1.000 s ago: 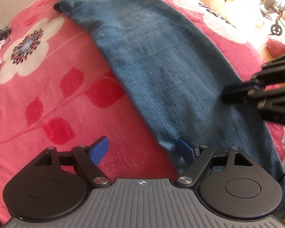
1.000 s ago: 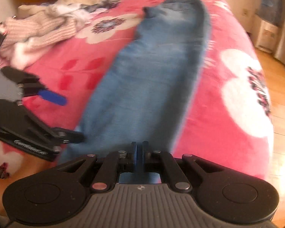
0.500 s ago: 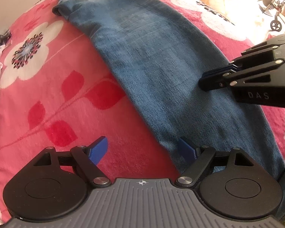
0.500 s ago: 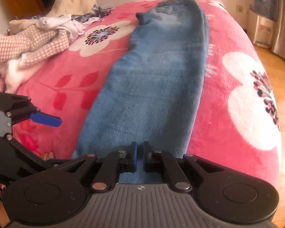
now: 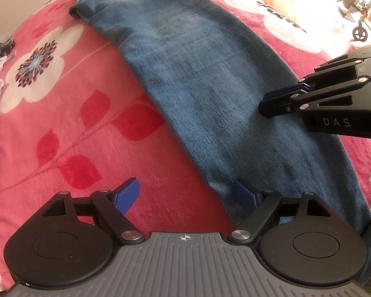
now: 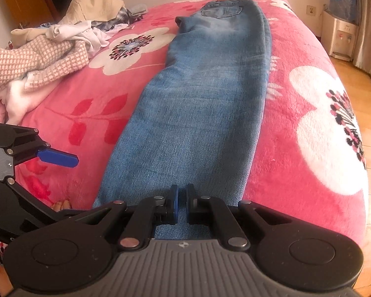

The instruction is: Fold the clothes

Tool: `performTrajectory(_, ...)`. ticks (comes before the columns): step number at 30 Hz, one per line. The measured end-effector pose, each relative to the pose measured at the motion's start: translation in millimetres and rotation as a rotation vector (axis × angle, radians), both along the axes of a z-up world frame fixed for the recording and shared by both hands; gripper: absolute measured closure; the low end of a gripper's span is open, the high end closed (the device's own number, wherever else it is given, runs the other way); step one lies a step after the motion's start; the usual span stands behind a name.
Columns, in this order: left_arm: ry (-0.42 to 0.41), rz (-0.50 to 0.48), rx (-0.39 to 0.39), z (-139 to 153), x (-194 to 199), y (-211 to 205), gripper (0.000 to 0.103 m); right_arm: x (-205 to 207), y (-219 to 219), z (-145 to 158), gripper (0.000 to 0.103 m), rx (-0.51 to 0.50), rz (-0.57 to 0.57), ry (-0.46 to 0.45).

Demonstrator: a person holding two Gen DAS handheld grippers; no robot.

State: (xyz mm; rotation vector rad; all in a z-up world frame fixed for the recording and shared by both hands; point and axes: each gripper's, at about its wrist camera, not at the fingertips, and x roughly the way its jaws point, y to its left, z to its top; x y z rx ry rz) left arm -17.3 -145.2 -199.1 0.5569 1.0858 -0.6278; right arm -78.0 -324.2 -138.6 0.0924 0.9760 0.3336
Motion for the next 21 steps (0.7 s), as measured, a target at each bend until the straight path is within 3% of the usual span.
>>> performTrajectory(14, 0.012, 0.015, -0.001, -3, 1, 1, 0.017, 28, -12, -1, 0.101, 0.033, -0.036, -0.021)
performTrajectory(21, 0.044, 0.044, -0.03, -4, 6, 6, 0.015, 55, -38, -1, 0.101, 0.076, -0.147, -0.045)
